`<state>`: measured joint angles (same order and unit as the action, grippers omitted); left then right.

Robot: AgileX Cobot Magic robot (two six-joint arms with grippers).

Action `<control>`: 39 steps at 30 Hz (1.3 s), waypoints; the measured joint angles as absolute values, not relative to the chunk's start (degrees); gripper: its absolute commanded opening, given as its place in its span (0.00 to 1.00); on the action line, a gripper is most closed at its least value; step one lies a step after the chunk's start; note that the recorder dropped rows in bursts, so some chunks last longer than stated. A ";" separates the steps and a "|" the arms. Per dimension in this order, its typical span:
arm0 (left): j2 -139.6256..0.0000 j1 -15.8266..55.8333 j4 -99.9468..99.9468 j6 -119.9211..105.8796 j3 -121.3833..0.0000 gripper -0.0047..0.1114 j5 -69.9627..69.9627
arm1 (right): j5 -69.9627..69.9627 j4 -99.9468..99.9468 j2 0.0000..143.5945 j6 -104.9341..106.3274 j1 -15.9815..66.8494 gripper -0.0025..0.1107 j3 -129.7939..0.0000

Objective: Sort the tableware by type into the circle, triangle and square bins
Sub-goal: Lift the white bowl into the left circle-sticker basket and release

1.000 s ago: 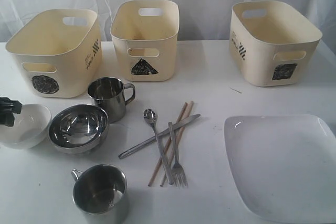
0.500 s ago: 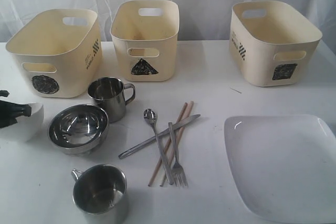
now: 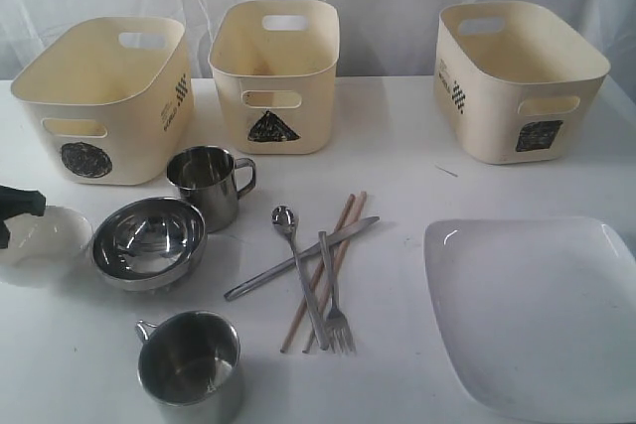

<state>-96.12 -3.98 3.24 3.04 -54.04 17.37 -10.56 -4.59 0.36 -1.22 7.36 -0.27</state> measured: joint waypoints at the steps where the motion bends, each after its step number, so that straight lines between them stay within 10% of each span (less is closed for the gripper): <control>1: -95.06 -3.98 2.95 2.90 -53.92 0.04 17.94 | -10.56 -4.59 0.36 -1.22 7.36 0.02 -0.27; 16: -77.39 -3.98 2.14 2.54 -66.06 0.04 17.67 | -10.56 -4.59 0.36 -1.22 7.36 0.02 -0.27; 31: -115.77 1.73 5.52 0.00 -102.15 0.06 16.09 | -10.56 -4.59 0.36 -1.22 7.36 0.02 -0.27; 39: -122.78 1.87 5.52 0.00 -104.26 0.31 16.09 | -10.56 -4.59 0.36 -2.28 7.36 0.02 -0.27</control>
<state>-122.78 1.87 5.52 0.00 -104.26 16.09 -10.56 -4.59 0.36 -2.28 7.36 -0.27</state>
